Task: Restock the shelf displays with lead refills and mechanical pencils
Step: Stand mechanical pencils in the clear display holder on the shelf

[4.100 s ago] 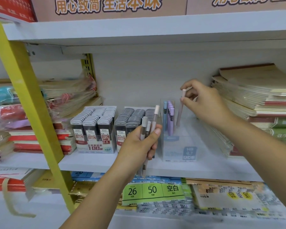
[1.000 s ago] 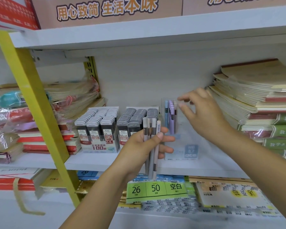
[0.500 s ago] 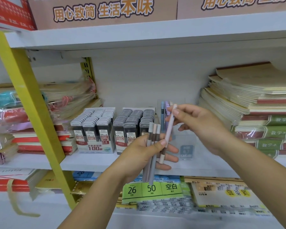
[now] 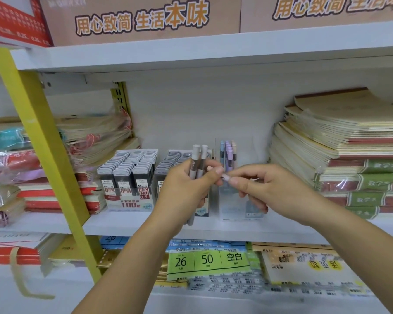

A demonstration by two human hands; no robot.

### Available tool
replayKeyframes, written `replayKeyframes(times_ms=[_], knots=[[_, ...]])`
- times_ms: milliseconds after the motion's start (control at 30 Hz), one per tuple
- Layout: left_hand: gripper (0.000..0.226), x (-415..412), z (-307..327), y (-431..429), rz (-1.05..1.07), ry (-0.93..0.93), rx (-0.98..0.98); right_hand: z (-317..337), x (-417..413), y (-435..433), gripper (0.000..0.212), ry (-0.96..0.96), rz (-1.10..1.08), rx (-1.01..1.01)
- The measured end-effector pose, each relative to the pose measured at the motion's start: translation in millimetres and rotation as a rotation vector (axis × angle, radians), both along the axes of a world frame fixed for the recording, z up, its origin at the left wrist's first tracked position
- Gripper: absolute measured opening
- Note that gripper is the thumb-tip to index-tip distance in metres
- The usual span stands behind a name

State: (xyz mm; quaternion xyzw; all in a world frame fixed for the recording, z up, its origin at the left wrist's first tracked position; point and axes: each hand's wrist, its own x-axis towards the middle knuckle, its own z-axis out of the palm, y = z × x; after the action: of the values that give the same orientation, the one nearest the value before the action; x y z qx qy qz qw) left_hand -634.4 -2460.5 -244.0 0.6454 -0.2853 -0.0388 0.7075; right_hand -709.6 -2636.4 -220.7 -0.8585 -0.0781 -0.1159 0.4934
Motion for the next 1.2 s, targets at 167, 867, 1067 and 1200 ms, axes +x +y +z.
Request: replayKeyframes(times_ms=[167,867,1067,1200], knots=[[0.007,5,-10,-3,0.068,0.133,-0.086,7,-8,-28,0.028,-0.065,0.084,0.517],[0.019,7,-33,-7,-0.075,0.023,0.168,0,60,-39,0.016,-0.355,-0.229,-0.323],[0.022,7,-34,-6,-0.086,0.009,0.184,1,62,-39,0.03,-0.392,-0.31,-0.409],[0.023,6,-32,-5,-0.108,0.023,0.174,-1,65,-35,0.021,-0.43,-0.355,-0.568]])
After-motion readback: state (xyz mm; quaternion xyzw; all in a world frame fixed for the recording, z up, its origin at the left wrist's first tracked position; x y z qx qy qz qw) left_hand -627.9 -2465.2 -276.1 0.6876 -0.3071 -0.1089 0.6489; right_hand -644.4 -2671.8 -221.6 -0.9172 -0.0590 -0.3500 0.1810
